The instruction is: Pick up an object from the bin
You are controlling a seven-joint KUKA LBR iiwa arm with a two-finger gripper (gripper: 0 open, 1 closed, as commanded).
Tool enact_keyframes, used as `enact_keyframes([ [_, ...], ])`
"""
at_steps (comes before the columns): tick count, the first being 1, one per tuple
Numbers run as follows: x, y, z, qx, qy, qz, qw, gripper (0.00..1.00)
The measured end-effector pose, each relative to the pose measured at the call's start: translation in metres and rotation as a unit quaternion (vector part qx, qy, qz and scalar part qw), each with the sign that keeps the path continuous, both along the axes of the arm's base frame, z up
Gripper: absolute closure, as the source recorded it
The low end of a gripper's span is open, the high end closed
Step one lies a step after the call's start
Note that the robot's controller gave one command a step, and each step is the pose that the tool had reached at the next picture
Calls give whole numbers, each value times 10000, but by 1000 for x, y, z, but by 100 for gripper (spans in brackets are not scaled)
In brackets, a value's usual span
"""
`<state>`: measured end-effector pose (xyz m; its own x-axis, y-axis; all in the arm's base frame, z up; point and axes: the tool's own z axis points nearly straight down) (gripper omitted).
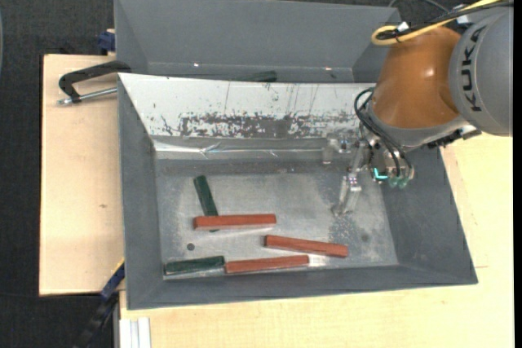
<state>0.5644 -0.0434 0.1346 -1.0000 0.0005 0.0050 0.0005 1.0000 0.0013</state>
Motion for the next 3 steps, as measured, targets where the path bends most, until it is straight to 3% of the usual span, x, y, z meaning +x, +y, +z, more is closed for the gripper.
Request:
enact_keyframes([
  [1, 2, 0, 3, -3, -35, 5, 10000, 0],
  [2, -14, 31, -14, -11, -45, 382, 9993, 0],
  [3, -43, 56, -38, 7, -34, 490, 9988, 0],
])
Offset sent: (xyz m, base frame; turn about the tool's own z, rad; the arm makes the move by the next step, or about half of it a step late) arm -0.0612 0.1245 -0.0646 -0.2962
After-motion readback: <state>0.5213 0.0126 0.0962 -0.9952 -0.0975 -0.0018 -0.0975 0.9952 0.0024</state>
